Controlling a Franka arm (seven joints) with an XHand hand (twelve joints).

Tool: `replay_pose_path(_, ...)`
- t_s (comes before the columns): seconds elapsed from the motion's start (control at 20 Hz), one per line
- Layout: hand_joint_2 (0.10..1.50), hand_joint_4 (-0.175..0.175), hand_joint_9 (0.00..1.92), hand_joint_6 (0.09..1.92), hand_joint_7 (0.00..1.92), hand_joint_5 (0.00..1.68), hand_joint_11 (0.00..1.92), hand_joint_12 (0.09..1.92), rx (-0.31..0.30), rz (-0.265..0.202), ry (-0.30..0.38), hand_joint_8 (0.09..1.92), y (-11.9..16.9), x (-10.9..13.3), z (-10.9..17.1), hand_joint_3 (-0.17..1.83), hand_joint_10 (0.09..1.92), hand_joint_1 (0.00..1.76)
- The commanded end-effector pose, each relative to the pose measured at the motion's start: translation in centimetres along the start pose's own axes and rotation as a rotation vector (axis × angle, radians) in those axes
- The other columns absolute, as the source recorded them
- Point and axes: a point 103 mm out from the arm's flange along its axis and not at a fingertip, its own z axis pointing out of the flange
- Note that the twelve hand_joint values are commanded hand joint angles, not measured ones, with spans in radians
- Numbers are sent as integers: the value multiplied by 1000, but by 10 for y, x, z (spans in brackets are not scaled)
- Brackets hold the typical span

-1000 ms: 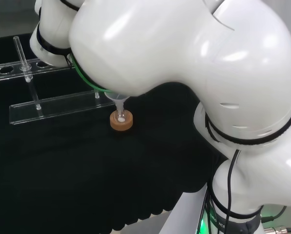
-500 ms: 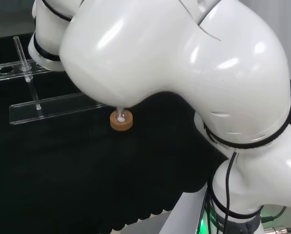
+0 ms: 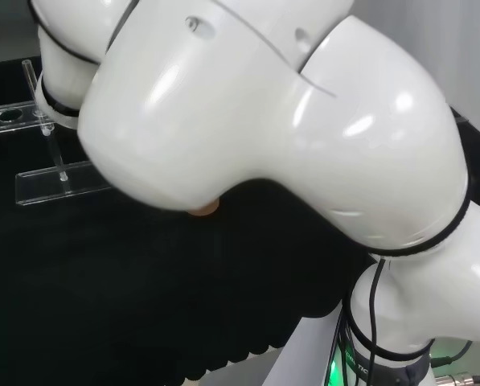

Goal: Pour all the NaCl from the weighing funnel into the round-bottom flask.

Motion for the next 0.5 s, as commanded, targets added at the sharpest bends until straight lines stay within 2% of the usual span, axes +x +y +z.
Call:
replay_pose_path(0.05, 720, 175, 860, 769, 502, 1203, 720, 1112, -3, 16, -102, 658, 0, 5, -13, 594, 378, 1102)
replay_pose_path(0.5, 720, 175, 856, 769, 502, 1203, 719, 1114, -4, 35, -177, 658, -4, 9, -28, 593, 379, 1101)
